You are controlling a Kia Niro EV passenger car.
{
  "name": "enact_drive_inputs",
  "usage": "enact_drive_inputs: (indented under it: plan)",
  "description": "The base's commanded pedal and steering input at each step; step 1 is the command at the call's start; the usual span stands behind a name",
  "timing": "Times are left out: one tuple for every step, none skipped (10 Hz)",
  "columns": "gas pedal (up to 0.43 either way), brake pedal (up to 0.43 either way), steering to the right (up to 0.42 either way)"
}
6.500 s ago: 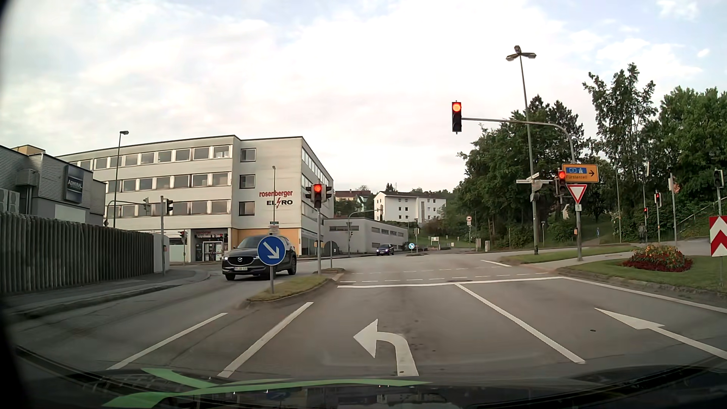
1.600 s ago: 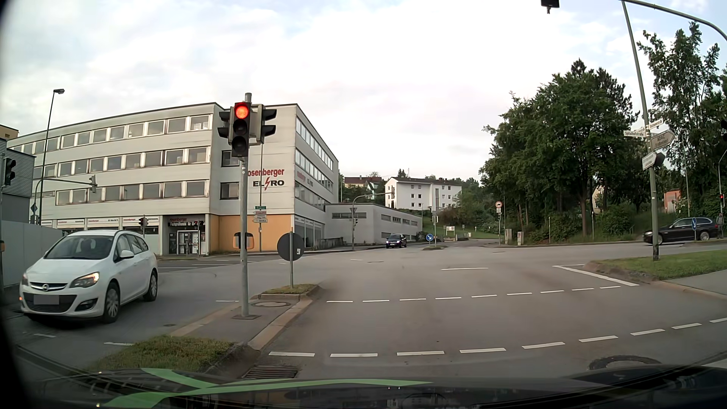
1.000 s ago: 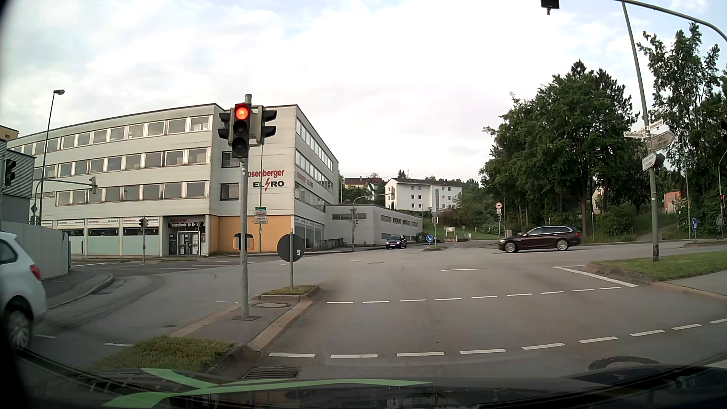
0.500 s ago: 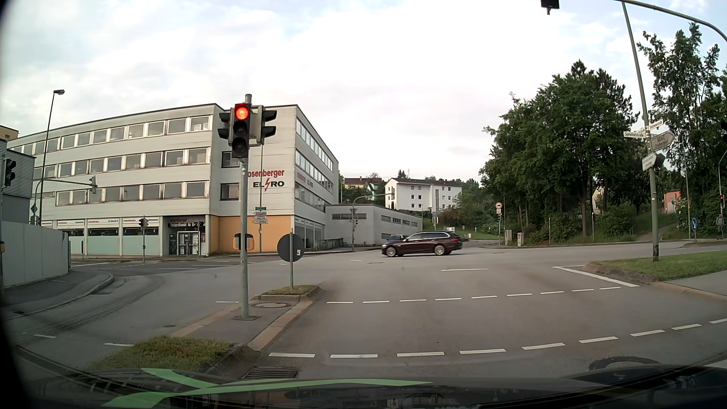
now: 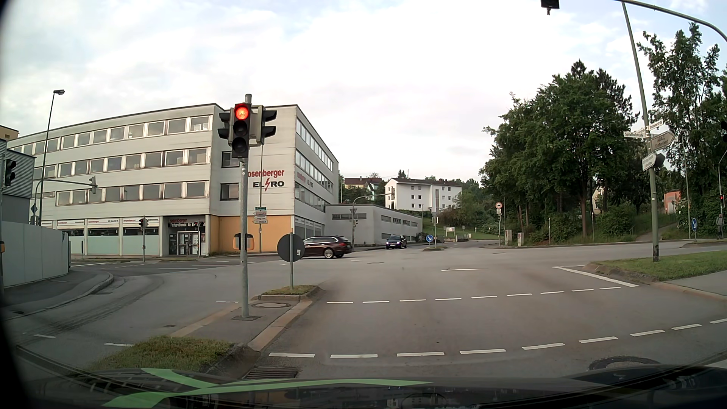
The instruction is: Follow the waypoints while adhering to traffic rules and regulations
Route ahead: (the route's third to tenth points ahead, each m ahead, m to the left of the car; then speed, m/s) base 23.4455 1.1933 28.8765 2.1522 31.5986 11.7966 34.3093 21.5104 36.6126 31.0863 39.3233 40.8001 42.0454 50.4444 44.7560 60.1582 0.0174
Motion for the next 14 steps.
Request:
enact_drive_inputs:
  plan:
    - [0.000,0.238,-0.020]
    - [0.000,0.238,-0.020]
    - [0.000,0.238,-0.020]
    - [0.000,0.238,-0.020]
    - [0.000,0.238,-0.020]
    - [0.000,0.238,-0.020]
    - [0.000,0.238,-0.020]
    - [0.000,0.238,-0.020]
    - [0.000,0.238,-0.020]
    - [0.000,0.238,-0.020]
    - [0.000,0.238,-0.020]
    - [0.000,0.238,-0.020]
    - [0.000,0.238,-0.020]
    - [0.000,0.238,-0.020]
